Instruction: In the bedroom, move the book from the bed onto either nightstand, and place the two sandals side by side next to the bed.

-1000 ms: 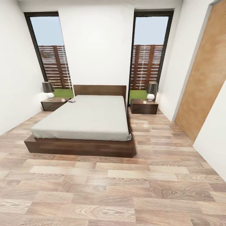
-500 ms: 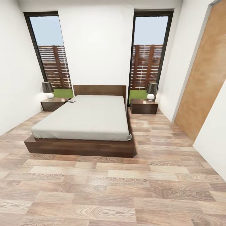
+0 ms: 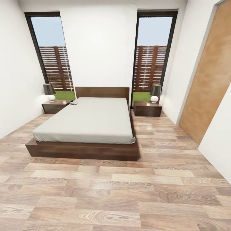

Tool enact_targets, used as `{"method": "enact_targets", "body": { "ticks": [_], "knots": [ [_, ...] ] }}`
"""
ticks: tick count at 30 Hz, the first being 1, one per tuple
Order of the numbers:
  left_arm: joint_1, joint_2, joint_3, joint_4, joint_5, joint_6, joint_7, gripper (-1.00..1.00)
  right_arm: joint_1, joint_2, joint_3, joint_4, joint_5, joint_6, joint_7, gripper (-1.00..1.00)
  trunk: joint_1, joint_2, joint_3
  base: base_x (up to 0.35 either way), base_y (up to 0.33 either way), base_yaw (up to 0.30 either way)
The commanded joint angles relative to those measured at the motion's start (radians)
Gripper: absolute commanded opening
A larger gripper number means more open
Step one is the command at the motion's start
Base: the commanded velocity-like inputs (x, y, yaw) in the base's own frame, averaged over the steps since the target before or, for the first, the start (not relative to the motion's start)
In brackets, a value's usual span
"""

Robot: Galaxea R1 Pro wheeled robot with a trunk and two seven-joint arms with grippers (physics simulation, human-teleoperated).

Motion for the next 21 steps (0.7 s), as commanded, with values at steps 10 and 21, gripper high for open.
{"method": "enact_targets", "body": {
  "ticks": [10, 21],
  "knots": [
    [-0.001, 0.0, -0.001, 0.001, -0.001, -0.003, -0.002, 1.0, 0.0, 0.0, 0.0, 0.0, 0.0, -0.003, 0.001, 1.0, 0.0, 0.0, -0.001, 0.0, 0.006, -0.021],
    [-0.001, 0.0, -0.001, 0.001, -0.002, -0.003, -0.001, 1.0, 0.0, 0.0, 0.0, 0.0, 0.0, -0.003, 0.001, 1.0, 0.0, 0.0, -0.001, 0.0, 0.001, -0.044]
  ]
}}
